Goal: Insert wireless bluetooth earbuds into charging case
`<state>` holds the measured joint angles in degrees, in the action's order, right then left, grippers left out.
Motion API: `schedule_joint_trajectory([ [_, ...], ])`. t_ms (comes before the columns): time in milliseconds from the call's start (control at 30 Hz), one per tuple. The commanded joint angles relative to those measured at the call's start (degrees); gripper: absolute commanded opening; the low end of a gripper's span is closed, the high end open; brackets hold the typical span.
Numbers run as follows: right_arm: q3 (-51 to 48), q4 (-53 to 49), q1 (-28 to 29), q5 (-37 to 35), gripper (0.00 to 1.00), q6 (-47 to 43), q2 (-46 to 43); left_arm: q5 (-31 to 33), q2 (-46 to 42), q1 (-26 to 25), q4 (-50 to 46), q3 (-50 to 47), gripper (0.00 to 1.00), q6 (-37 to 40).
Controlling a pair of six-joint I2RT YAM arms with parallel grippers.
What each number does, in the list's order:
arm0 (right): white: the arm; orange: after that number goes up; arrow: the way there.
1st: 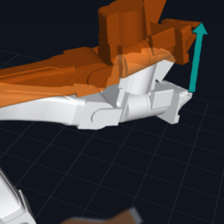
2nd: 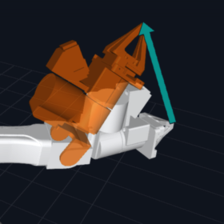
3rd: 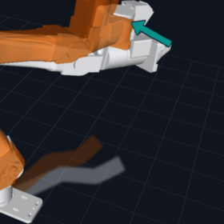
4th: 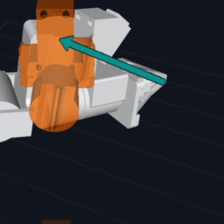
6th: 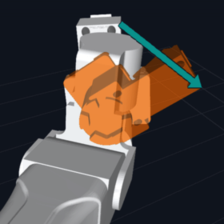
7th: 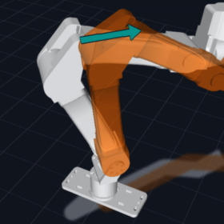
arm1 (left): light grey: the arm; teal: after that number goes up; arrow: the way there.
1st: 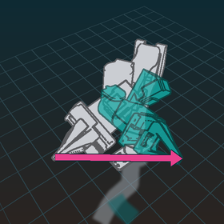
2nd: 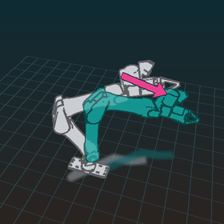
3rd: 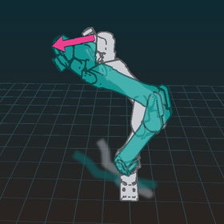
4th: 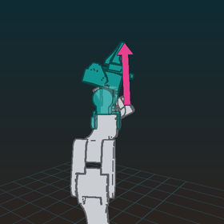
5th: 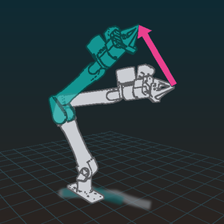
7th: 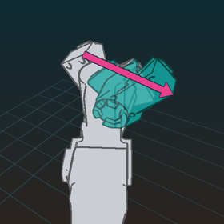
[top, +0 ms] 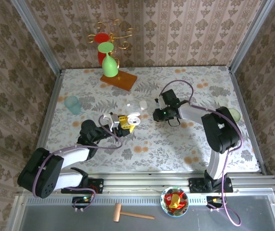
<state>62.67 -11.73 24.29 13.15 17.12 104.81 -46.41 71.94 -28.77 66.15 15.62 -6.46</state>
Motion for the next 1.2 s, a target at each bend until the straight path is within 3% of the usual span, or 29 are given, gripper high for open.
schedule_joint_trajectory([
  [0,-3.8,3.0,1.5,-14.3,0.14,9.2,-3.9,0.5,0.8,0.4,3.0,0.3,0.26,0.6],
  [133,-6.9,0.3,3.7,-23.4,0.13,15.5,-6.6,0.2,0.9,0.4,3.1,0.7,0.26,0.3],
  [433,-14.9,6.1,4.3,-12.8,0.16,25.6,-11.1,-0.1,1.0,0.3,2.4,1.2,0.26,0.6],
  [533,-15.9,6.8,3.7,-11.2,0.22,26.1,-11.6,-0.2,1.1,0.4,2.5,1.2,0.25,0.4],
  [800,-15.3,4.3,1.5,-8.5,0.43,18.6,-13.7,-0.4,0.7,0.3,2.7,1.2,0.25,0.2],
  [967,-13.5,5.1,-0.6,-0.6,0.46,9.2,-12.0,-0.6,0.7,0.2,3.1,1.0,0.25,0.0],
  [1167,-11.8,3.9,-2.7,1.6,0.46,3.6,-10.0,-0.6,-0.2,0.2,2.4,0.9,0.25,0.0],
])
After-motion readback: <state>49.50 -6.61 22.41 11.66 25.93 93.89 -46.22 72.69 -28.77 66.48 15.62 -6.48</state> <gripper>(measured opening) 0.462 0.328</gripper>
